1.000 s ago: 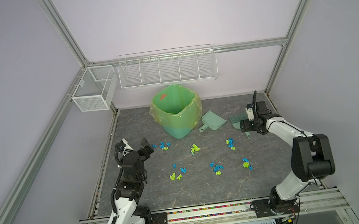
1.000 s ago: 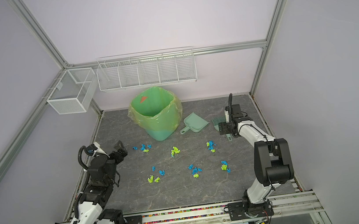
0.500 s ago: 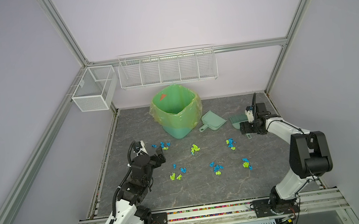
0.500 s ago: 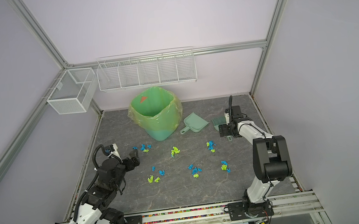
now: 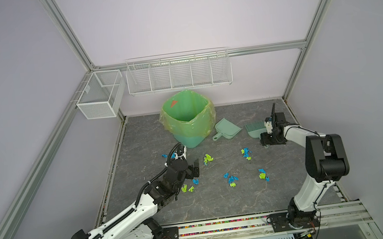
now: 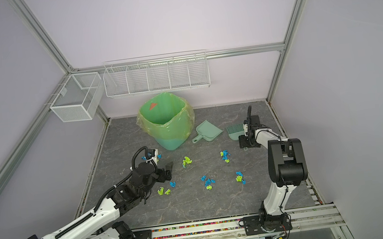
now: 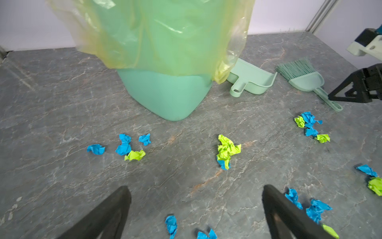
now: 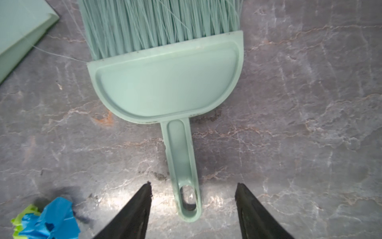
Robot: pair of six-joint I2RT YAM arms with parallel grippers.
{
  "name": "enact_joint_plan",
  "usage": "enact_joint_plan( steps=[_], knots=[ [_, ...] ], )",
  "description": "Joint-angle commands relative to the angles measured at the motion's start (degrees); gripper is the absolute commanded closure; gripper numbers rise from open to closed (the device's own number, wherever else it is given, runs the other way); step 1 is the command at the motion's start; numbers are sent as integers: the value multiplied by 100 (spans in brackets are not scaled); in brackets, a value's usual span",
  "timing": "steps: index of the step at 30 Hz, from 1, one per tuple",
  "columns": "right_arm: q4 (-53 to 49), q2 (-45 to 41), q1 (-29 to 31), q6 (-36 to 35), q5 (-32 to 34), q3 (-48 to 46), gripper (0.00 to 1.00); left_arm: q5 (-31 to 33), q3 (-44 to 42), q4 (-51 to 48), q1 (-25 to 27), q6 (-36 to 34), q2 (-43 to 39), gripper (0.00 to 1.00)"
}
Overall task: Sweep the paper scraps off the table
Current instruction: 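Lower the right gripper onto the green brush handle while the left arm reaches forward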
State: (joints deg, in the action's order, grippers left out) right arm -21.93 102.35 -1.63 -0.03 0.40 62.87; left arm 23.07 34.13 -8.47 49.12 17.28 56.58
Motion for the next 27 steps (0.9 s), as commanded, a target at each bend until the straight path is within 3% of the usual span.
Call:
enact_joint_plan(
  steps=[1,11,27],
  knots=[
    [234,93,-6,-101,-168,-114,35,-25,332,287,68,-179,295,1],
    [171,382,-14,-146,-252,76,47,-794,709,742,73,-397,1147,1],
    [-148,704,118,-132,-154,269,63,-980,1365,453,73,-362,1939,1]
  ],
)
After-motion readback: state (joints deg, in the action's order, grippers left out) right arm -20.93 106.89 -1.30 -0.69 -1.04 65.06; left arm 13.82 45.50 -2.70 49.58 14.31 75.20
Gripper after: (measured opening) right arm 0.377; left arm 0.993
